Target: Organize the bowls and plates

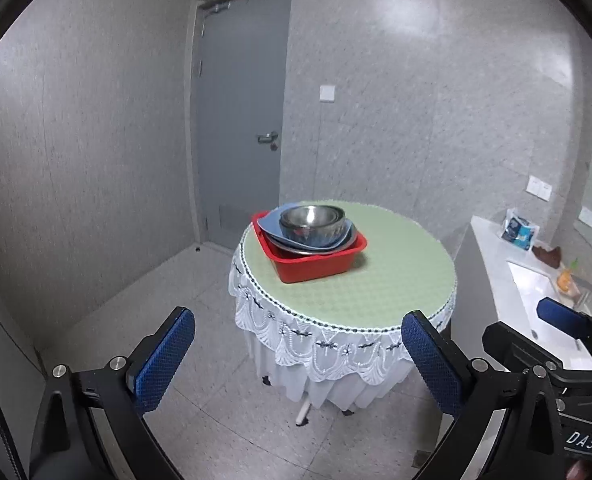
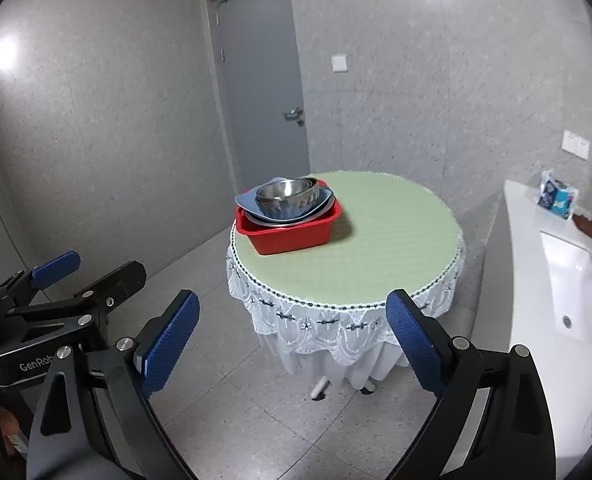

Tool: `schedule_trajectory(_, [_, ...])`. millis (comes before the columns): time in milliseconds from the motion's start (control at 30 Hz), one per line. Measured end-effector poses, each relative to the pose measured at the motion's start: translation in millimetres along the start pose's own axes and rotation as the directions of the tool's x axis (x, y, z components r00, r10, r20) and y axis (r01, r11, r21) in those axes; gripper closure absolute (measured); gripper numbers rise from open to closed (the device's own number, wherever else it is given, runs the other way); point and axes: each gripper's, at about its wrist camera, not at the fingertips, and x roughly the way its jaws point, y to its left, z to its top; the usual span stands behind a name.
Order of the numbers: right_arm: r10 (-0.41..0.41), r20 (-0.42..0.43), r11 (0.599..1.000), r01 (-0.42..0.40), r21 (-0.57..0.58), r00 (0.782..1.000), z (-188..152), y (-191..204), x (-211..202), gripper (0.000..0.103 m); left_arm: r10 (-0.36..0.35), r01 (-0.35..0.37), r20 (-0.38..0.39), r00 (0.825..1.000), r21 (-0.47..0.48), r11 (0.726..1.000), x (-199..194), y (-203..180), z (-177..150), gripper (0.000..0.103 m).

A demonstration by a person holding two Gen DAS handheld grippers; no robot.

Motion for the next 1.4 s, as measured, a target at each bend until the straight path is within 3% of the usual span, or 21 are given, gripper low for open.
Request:
schedule_trajectory(300, [-0.089,0.082,0.995,0.085,0.052,0.993,-39.5,65.9,-77.4,0.002,-0.056,0.051,0.063,0.996,0.08,0.996,-88.1,62.1,-49.4,0.001])
schedule_trajectory(500, [-0.164,0.14,0.984,0.152,0.093,0.977,-79.3,121.2,-119.2,0.0,-0.09,0.078,0.098,0.991,0.121,0.99,-139.2,110.1,-86.1,0.001])
schedule_trajectory(833, [-0.229,0.162,0.968,0.208,0.137,0.96,-127.8,173.3,-163.3,0.0,-0.154,0.142,0.079,0.985,0.136,0.98,-204.3,172.1,-129.4,0.001])
schedule_trajectory(1067, [-0.25,0.187,0.965,0.228,0.131,0.95,-149.3,198.0,-180.6,0.0,-0.167,0.153,0.118,0.979,0.121,0.981,-234.8,203.1,-152.0,0.001])
schedule_trajectory(1400, [-0.261,0.206,0.963,0.238,0.128,0.943,-167.2,209.4,-187.8,0.0,-0.182,0.163,0.14,0.973,0.139,0.977,-237.5,227.6,-166.5,0.001])
